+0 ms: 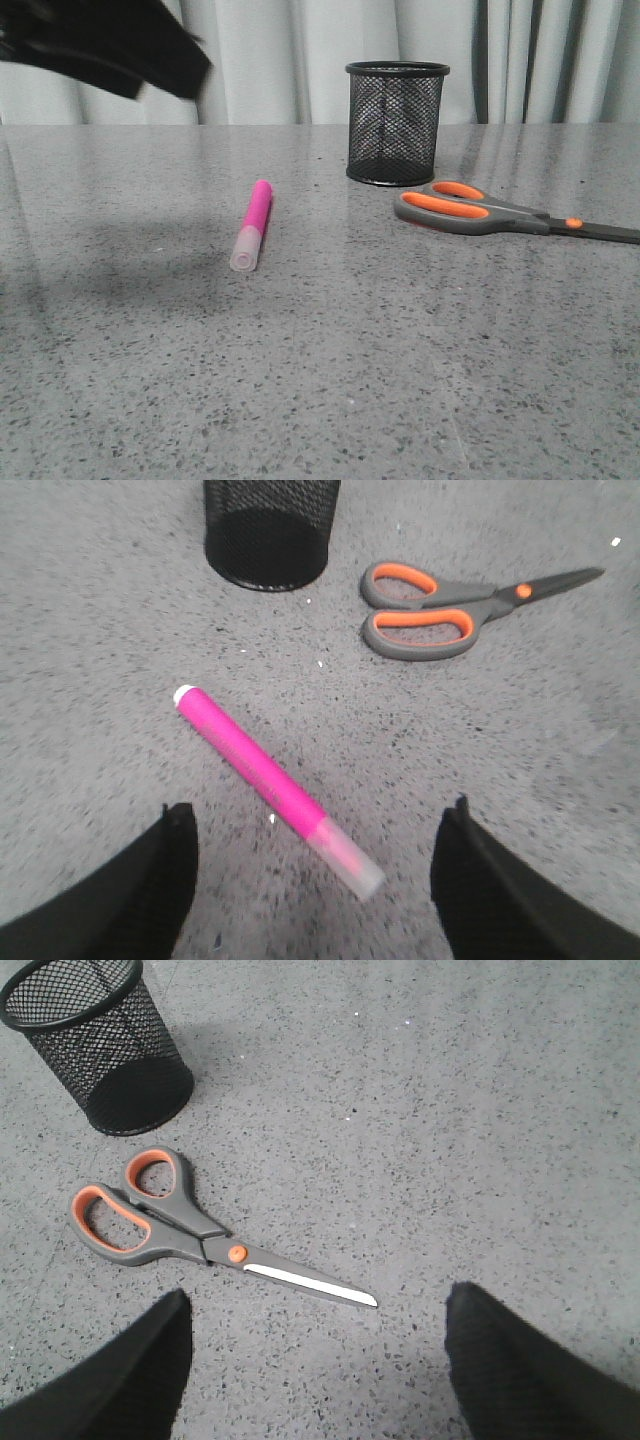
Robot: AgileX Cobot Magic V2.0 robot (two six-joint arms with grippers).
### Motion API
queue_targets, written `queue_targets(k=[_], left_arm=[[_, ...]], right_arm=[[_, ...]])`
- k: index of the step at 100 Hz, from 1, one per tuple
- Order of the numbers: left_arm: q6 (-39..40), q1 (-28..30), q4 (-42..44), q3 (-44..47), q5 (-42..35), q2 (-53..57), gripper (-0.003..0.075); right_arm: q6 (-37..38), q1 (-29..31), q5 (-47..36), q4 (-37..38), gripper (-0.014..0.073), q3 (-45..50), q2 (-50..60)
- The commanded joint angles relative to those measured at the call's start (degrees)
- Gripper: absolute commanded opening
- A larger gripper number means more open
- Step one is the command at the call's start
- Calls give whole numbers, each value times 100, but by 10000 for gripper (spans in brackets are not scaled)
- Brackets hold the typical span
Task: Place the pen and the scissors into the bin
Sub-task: 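Lower the left gripper onto the pink marker and close on it, then lift the pink marker with the left gripper toward the mesh cup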
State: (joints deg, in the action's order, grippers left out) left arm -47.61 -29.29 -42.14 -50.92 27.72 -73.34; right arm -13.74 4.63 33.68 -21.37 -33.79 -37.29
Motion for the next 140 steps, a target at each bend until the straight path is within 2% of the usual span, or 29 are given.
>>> queue_targets(k=[1, 34, 78, 83, 90, 107, 140], left_arm=[[-22, -239, -32, -362, -446, -379, 450], [-10, -291, 7, -1112, -418, -1693, 450], [-10, -291, 510, -1175, -459, -2021, 435], [-10, -291, 584, -1175, -426, -2021, 401], [-10, -291, 626, -1175, -373, -2021, 311], [-10, -291, 626, -1175, -132, -2021, -16], [327, -291, 626, -1225, -30, -1558, -20]], right_arm=[[-67, 9, -313, -96, 484, -197, -42], [-113, 9, -272, -96, 484, -197, -42], [-174, 9, -272, -96, 484, -197, -42], [-174, 9, -272, -96, 484, -197, -42], [-174, 9, -272, -96, 484, -197, -42], [-174, 9, -272, -96, 484, -197, -42], [-174, 9, -272, -96, 484, -197, -42]])
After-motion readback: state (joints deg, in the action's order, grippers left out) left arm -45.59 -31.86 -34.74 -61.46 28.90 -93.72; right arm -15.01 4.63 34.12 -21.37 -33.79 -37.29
